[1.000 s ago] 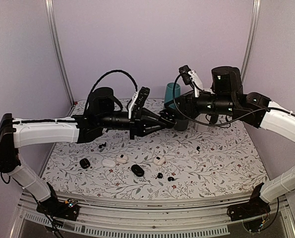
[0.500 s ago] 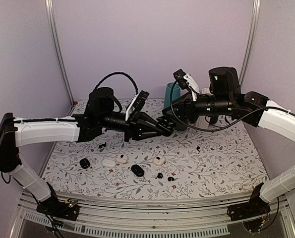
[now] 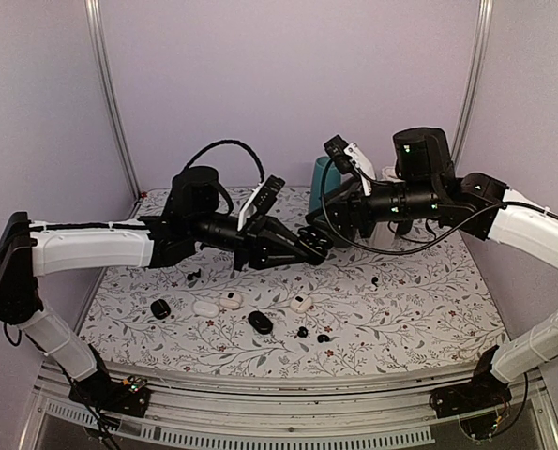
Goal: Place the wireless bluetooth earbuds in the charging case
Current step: Adjust the left earbud in the left side groove of the charging case.
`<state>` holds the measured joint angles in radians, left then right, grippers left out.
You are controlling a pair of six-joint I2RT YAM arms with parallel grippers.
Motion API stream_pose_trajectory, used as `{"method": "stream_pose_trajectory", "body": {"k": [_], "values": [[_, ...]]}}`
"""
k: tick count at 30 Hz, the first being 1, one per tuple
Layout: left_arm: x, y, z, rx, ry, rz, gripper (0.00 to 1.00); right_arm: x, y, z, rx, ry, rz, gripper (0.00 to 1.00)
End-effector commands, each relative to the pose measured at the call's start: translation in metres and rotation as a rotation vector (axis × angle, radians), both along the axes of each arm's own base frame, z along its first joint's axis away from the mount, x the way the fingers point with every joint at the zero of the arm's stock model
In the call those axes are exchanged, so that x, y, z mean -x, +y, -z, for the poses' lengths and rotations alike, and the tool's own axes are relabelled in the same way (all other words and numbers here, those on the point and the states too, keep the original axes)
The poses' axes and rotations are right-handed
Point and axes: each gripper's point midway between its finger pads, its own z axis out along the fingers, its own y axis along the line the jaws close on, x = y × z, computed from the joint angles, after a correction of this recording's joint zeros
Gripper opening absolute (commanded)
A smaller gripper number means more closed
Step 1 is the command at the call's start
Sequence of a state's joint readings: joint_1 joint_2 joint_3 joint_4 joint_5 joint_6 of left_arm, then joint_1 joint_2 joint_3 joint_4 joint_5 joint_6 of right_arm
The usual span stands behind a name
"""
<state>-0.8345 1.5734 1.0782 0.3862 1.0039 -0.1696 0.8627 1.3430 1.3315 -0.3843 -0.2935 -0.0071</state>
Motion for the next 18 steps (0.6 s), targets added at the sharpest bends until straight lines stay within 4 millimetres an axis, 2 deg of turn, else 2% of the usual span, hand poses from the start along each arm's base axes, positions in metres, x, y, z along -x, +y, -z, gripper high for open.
{"method": "stream_pose_trajectory", "body": {"k": [1, 18], "values": [[-0.005, -0.001, -0.008, 0.01, -0.003, 0.012, 0.0, 0.001, 0.003, -0.001, 0.022, -0.01, -0.035, 0.67], [-0.003, -0.001, -0.001, -0.017, 0.036, 0.068, 0.0, 0.021, 0.01, 0.007, 0.056, -0.012, -0.179, 0.68]]}}
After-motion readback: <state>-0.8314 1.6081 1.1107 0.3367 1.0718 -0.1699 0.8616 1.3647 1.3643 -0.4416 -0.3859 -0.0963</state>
